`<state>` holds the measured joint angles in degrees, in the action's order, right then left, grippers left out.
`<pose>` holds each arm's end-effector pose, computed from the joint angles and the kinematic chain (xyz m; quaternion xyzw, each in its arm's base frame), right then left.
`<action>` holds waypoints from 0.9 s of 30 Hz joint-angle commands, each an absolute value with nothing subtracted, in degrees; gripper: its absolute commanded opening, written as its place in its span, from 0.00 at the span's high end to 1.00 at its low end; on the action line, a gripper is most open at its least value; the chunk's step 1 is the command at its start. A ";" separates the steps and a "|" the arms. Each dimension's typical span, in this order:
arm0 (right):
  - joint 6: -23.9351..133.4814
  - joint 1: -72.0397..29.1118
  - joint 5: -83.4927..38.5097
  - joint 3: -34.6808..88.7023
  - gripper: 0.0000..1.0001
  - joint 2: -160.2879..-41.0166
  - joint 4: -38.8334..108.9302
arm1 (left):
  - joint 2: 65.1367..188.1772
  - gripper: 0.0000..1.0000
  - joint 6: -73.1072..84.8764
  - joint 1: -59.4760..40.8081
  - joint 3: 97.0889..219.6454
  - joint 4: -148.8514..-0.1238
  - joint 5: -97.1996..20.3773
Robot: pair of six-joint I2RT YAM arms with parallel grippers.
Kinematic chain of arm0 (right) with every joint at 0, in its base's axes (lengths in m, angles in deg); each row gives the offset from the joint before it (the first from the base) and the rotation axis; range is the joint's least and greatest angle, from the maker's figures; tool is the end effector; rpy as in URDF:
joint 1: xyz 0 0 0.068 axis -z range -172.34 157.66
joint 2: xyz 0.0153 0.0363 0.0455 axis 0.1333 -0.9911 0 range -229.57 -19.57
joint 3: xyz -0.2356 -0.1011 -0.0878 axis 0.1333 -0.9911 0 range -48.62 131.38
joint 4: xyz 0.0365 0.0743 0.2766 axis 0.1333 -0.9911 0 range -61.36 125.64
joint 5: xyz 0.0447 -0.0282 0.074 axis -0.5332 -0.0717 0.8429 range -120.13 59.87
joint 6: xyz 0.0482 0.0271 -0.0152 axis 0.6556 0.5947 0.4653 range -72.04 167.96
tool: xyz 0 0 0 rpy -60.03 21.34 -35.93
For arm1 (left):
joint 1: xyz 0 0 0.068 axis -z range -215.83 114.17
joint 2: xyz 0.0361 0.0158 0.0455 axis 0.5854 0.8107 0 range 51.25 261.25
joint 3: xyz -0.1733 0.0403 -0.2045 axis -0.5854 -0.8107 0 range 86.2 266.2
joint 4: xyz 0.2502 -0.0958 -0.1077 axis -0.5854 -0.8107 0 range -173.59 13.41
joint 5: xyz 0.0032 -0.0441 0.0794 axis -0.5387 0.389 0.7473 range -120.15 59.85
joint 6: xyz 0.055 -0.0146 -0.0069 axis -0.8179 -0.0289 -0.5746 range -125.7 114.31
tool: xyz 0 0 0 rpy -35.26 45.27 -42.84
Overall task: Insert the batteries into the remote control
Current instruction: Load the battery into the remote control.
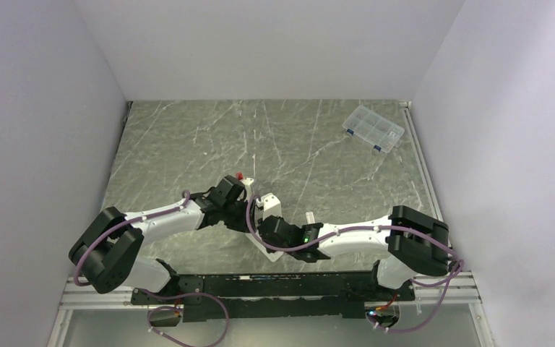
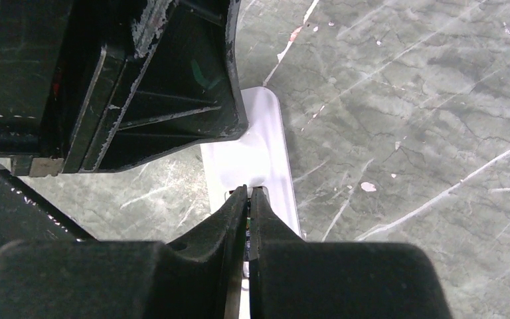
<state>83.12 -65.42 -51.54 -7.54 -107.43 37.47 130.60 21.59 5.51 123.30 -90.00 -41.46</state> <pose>0.1075 0.3025 0.1380 -0.2276 0.8815 0.2045 0.3596 0.2041 -0.1901 0.1375 0.1452 0.9401 -0.2434 0.1896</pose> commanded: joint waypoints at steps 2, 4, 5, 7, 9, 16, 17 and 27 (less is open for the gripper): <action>83.94 -66.42 -52.33 -9.34 0.93 -106.50 30.87 | 132.20 0.63 21.55 6.23 122.85 -91.01 -41.04; 84.14 -66.55 -52.66 -9.40 0.93 -106.40 30.59 | 132.29 0.63 21.55 6.22 122.87 -91.01 -41.03; 84.23 -66.60 -52.82 -9.42 0.93 -106.29 30.43 | 132.32 0.63 21.53 6.22 122.90 -91.01 -41.03; 84.49 -66.81 -53.17 -9.64 0.93 -106.03 30.14 | 132.29 0.63 21.55 6.25 122.85 -91.01 -41.03; 84.90 -67.02 -53.58 -9.97 0.93 -105.89 29.90 | 132.21 0.63 21.55 6.19 122.85 -91.12 -40.96; 86.46 -68.23 -54.73 -10.74 0.93 -107.23 28.99 | 132.20 0.63 21.46 6.22 122.85 -91.02 -41.05; 86.60 -68.41 -54.93 -10.68 0.93 -107.35 28.91 | 132.28 0.63 21.46 6.24 122.89 -91.01 -41.07; 86.72 -69.14 -57.03 -7.95 0.93 -108.79 25.93 | 132.33 0.63 21.46 6.25 122.93 -91.00 -41.14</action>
